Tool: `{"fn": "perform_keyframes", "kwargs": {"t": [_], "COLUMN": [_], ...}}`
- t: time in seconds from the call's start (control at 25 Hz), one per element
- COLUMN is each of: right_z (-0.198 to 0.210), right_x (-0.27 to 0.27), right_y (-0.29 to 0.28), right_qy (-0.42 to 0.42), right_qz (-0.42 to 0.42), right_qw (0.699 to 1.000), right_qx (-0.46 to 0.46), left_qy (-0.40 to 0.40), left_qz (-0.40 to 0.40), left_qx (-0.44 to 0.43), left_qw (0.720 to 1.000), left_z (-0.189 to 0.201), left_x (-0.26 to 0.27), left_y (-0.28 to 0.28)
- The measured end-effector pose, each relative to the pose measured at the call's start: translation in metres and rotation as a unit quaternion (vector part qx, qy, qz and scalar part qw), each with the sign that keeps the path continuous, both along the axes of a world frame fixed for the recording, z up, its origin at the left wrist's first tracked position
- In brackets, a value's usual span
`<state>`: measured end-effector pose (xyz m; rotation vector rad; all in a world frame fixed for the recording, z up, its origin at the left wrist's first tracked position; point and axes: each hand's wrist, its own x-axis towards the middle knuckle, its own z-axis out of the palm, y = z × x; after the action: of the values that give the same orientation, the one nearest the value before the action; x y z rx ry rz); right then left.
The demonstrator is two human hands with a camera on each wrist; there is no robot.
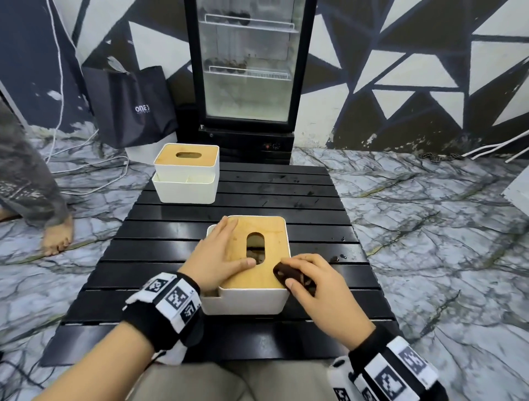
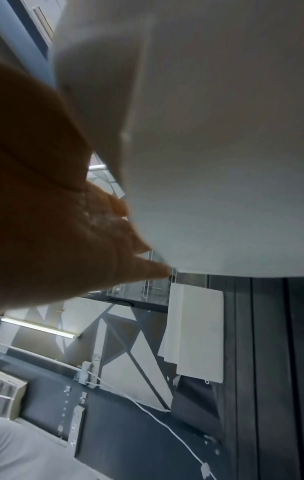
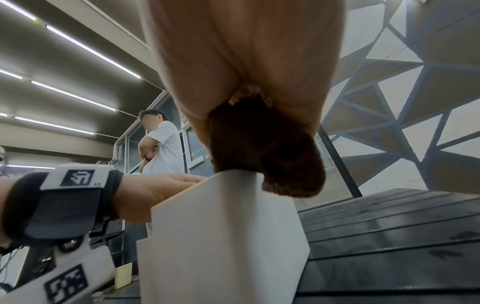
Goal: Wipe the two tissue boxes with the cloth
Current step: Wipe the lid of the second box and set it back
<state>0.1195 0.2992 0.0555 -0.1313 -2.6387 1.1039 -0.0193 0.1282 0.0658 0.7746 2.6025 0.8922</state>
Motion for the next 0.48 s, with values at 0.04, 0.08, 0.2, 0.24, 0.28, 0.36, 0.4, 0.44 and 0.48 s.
{"fn": "perform_keyframes", "kwargs": {"t": [0.04,0.08,0.2,0.24,0.28,0.36,0.4,0.44,0.48], "right_z": [0.002,0.004,0.004,0.001,-0.003,-0.011,-0.015,-0.018,-0.02], "right_x": [0.0,-0.003,-0.018,-0.022,-0.024,-0.023,-0.021,-0.018,-0.016], "right_y": [0.0,0.001,-0.002,-0.005,-0.007,-0.011,-0.014,-0.018,-0.021], "right_qy": [0.007,0.021,0.041,0.036,0.034,0.053,0.068,0.085,0.101], "right_qz": [0.006,0.009,0.033,0.05,0.065,0.083,0.094,0.107,0.121], "right_qw": [1.0,1.0,0.999,0.998,0.997,0.995,0.993,0.991,0.987], "right_qx": [-0.003,-0.005,0.0,0.001,0.001,0.001,0.003,0.009,0.015], "left_qy": [0.003,0.01,0.052,0.069,0.079,0.072,0.06,0.048,0.038], "left_qz": [-0.011,-0.012,0.023,0.036,0.046,0.055,0.059,0.06,0.056], "left_qx": [0.004,0.011,0.017,0.008,-0.002,-0.017,-0.019,-0.02,-0.021], "left_qw": [1.0,1.0,0.998,0.997,0.996,0.996,0.996,0.997,0.997], "left_z": [0.0,-0.001,-0.009,-0.012,-0.014,-0.015,-0.015,-0.015,-0.014], "left_x": [-0.003,-0.004,0.003,0.005,0.005,0.0,-0.003,-0.006,-0.008], "left_y": [-0.001,0.0,0.008,0.011,0.013,0.014,0.014,0.013,0.012]}}
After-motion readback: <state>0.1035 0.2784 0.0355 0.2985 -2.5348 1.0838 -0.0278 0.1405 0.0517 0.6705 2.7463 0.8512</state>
